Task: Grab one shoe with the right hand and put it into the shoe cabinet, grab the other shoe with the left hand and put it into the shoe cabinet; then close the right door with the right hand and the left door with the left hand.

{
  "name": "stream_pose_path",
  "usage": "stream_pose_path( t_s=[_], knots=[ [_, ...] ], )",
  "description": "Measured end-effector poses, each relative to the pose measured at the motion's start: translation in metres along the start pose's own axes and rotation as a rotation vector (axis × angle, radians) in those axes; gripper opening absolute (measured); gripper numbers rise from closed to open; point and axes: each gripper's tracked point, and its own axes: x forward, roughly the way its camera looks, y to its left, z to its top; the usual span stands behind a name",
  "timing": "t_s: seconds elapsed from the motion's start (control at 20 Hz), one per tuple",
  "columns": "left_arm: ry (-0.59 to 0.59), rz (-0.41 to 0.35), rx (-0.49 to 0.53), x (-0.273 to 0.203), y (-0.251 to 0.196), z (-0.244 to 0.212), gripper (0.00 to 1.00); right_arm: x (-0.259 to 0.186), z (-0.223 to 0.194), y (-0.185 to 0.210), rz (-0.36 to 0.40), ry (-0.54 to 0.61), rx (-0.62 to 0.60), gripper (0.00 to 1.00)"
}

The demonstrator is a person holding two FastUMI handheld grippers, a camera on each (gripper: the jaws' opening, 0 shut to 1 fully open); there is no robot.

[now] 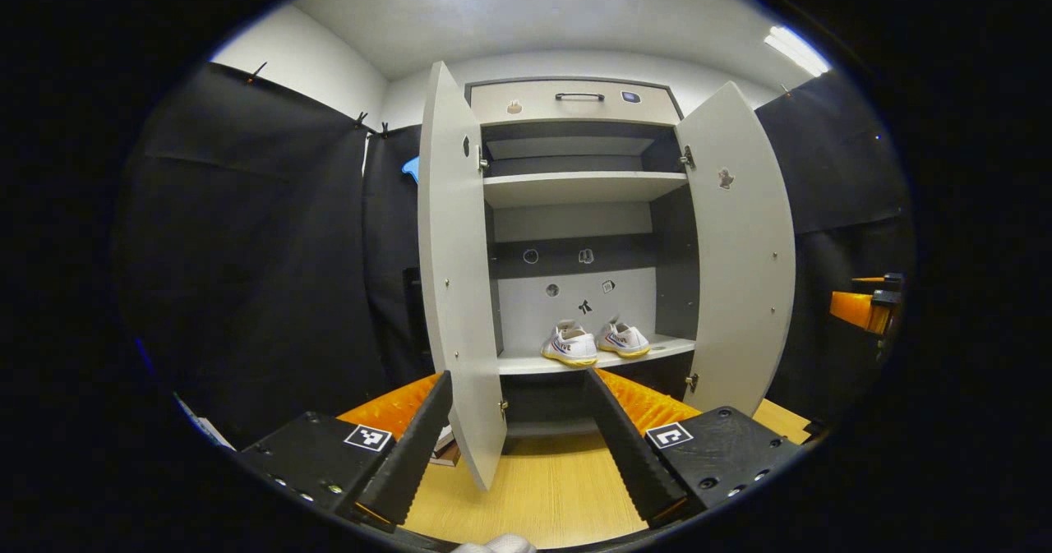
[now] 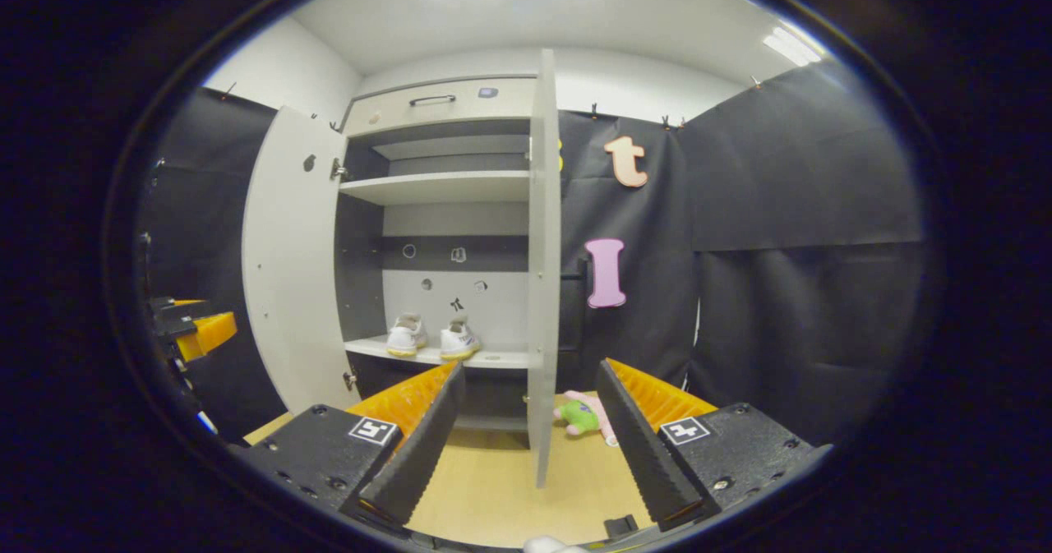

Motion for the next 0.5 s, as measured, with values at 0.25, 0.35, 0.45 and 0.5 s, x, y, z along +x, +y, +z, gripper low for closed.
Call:
stream_pose_path(
  t_s=[0.25,0.35,0.45,0.5],
  knots=[
    [0.002,-0.013,-0.028,-0.002,-0.030,-0.007,0.96,0.032,0.002,-0.047,-0.024,0.014,0.000,1.00],
    [0.003,-0.004,-0.052,0.002,-0.040,-0.007,0.96,0.055,0.008,-0.063,-0.032,0.007,-0.013,1.00],
    [0.006,0.011,-0.051,0.007,-0.046,-0.010,0.96,0.079,0.015,-0.076,-0.033,0.000,-0.006,1.00],
    [0.009,0.023,-0.048,0.007,-0.049,-0.009,0.96,0.091,0.016,-0.084,-0.042,0.005,0.003,1.00]
  ],
)
